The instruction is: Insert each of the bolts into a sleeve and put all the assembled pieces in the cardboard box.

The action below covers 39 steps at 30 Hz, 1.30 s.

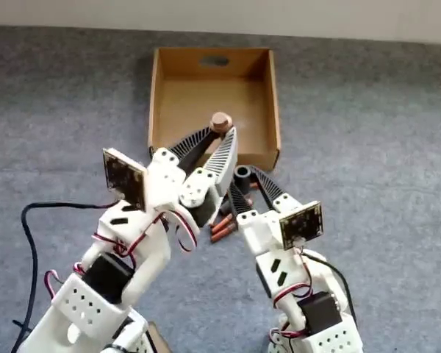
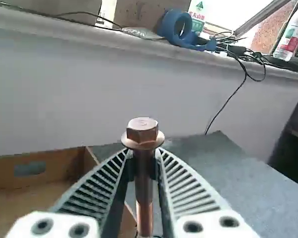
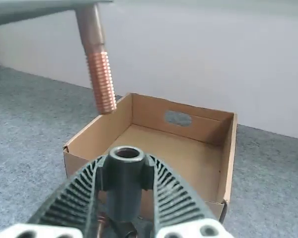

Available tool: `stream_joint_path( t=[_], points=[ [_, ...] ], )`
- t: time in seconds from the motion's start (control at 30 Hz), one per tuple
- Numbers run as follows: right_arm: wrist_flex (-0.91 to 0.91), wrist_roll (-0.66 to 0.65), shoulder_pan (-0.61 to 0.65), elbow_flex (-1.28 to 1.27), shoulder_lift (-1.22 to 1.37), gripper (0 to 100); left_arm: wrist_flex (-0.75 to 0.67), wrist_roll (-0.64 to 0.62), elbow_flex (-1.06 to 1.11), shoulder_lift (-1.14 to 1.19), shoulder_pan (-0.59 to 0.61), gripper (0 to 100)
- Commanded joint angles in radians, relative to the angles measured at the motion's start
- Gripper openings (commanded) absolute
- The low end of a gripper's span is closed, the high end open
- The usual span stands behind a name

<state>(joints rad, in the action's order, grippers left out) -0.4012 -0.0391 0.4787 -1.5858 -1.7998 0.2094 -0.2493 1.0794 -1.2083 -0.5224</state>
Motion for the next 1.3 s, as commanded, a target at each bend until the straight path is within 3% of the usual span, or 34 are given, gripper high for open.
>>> stream_joint_path(
  t=[0.0,0.1,0.3,0.77,1.07,1.27],
  points=[
    [0.025,0.005,0.010,0.016,-0.007,0.6,-0.026,0.000,-0.008,0.004,-0.012,1],
    [0.025,0.005,0.010,0.016,-0.007,0.6,-0.026,0.012,-0.013,0.004,-0.013,1],
    [0.025,0.005,0.010,0.015,-0.007,0.6,-0.026,0.224,-0.007,0.005,-0.143,1],
    [0.025,0.003,0.010,0.015,-0.007,0.6,-0.031,0.227,0.012,0.008,-0.087,1],
    [0.025,0.003,0.007,0.016,-0.007,0.6,-0.080,0.227,-0.062,0.231,-0.082,1],
    [0.025,0.003,0.007,0.016,-0.007,0.6,-0.074,0.227,-0.064,0.240,-0.074,1]
  ],
)
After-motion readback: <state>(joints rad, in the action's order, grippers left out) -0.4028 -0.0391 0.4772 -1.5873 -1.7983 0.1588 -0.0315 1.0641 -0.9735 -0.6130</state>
